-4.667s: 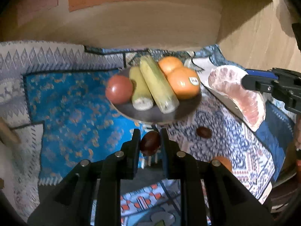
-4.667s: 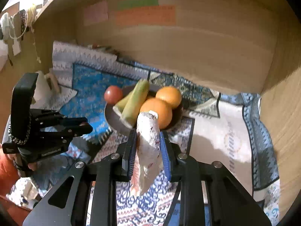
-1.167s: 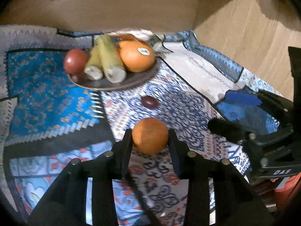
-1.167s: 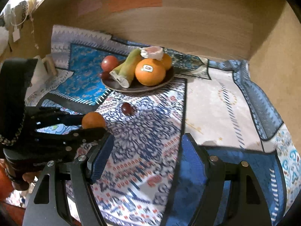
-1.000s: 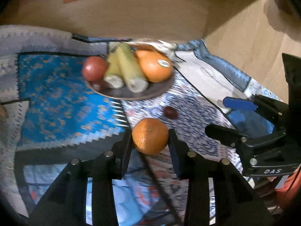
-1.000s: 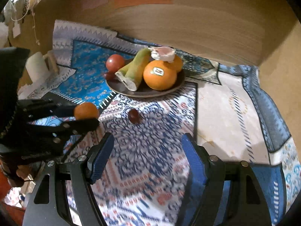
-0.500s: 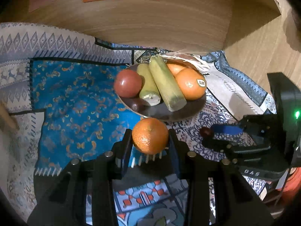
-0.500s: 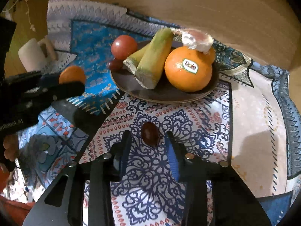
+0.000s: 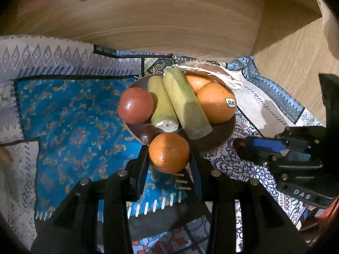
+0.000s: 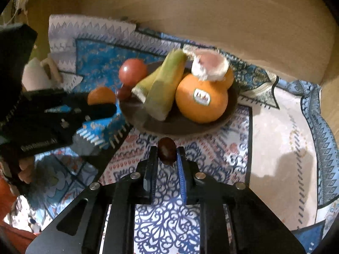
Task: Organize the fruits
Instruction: 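Grasp the small tangerine with the left tool while the right tool grasps the dark date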
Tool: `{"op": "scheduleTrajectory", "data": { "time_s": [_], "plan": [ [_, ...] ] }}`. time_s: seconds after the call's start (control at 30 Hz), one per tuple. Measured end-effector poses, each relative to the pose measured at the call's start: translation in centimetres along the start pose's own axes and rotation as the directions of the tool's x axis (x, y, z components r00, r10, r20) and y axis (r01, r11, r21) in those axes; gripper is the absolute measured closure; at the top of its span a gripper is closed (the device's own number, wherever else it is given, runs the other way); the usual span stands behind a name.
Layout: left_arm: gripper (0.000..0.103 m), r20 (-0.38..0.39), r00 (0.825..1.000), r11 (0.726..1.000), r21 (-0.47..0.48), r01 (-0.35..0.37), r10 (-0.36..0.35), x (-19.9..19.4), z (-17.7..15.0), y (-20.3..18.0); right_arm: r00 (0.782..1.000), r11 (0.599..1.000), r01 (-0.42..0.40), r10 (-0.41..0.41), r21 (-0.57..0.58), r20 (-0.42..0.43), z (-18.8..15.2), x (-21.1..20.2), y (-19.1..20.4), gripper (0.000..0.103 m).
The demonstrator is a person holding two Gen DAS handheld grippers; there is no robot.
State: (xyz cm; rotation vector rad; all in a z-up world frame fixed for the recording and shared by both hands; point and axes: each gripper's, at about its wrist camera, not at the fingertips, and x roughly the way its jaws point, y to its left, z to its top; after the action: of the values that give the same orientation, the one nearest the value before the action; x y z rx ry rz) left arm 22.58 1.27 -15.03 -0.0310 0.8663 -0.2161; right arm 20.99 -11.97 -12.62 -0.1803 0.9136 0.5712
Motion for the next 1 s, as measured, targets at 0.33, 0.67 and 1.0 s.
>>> {"op": "scheduleTrajectory", "data": {
  "time_s": [0.33, 0.67, 1.0],
  "plan": [
    [0.066, -0.024, 1.000, 1.000, 0.004, 0.011, -0.011, 2.0, 1.3, 0.0, 1.000, 1.000, 0.002, -0.002, 0.001, 0.005, 2.1, 1.5, -0.4, 0.087],
    [0.066, -0.015, 1.000, 1.000, 0.028, -0.001, 0.002, 2.4, 1.4, -0.4, 1.000, 1.000, -0.001, 0.001, 0.007, -0.020, 2.3, 3.3, -0.5, 0.087],
    [0.054, -0.013, 1.000, 0.999, 0.045, -0.001, 0.002, 2.2, 1.2, -0.6, 1.000, 1.000, 0.012, -0.013, -0.015, -0.021, 2.3, 3.1, -0.2, 0.076]
  ]
}}
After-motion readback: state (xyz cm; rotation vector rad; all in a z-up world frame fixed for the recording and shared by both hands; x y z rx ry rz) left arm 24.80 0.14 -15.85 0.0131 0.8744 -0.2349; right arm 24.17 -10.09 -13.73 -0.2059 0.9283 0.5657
